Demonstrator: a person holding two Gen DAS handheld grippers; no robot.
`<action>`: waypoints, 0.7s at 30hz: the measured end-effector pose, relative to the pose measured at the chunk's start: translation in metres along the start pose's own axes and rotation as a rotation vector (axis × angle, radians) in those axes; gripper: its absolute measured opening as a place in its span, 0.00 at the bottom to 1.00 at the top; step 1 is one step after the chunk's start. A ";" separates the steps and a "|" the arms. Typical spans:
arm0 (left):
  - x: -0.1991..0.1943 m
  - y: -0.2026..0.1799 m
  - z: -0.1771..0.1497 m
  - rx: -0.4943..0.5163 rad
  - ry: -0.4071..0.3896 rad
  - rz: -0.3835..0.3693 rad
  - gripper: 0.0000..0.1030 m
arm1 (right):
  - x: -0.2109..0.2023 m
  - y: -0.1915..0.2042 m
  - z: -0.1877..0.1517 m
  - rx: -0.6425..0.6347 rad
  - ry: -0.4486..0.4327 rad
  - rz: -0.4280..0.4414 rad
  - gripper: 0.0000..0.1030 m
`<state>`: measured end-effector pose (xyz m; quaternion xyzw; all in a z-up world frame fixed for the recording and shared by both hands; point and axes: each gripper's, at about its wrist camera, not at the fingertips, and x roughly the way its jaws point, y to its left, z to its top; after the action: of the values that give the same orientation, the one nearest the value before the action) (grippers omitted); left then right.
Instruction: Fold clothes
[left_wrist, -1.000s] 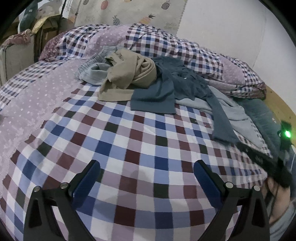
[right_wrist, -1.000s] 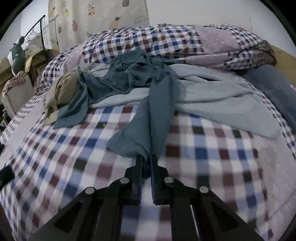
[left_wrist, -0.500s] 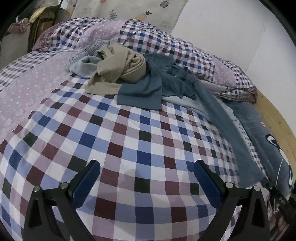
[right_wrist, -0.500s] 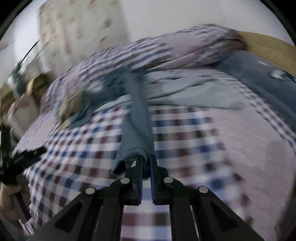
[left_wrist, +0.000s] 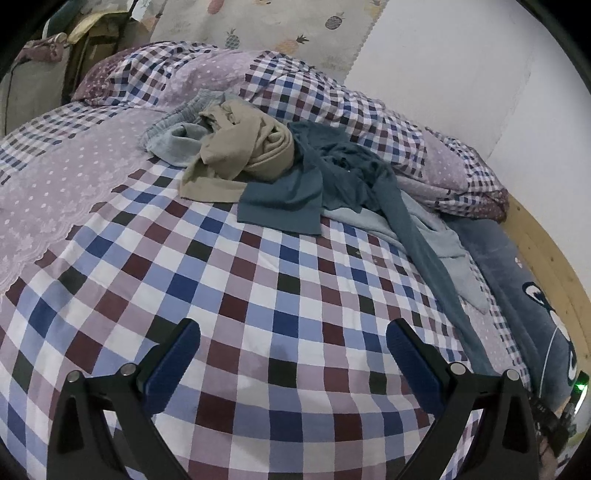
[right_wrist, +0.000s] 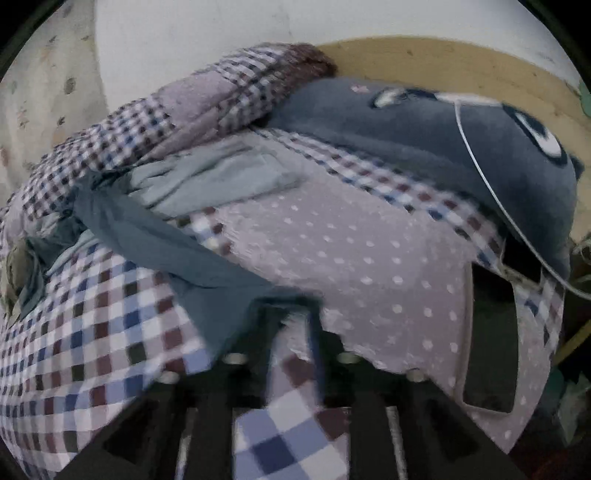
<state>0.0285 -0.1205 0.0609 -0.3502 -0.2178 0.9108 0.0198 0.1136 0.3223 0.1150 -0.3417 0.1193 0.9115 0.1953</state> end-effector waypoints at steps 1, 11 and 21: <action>0.000 0.001 0.001 -0.005 -0.002 -0.001 0.99 | -0.003 0.010 0.002 -0.005 -0.023 0.054 0.63; -0.002 0.019 0.011 -0.038 -0.012 0.022 0.99 | 0.021 0.226 -0.005 -0.371 0.074 0.574 0.76; 0.001 0.050 0.022 -0.101 -0.005 0.037 0.99 | 0.103 0.384 -0.015 -0.590 0.160 0.624 0.76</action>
<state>0.0199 -0.1739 0.0544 -0.3526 -0.2573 0.8996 -0.0152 -0.1170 0.0012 0.0675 -0.4000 -0.0338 0.8926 -0.2051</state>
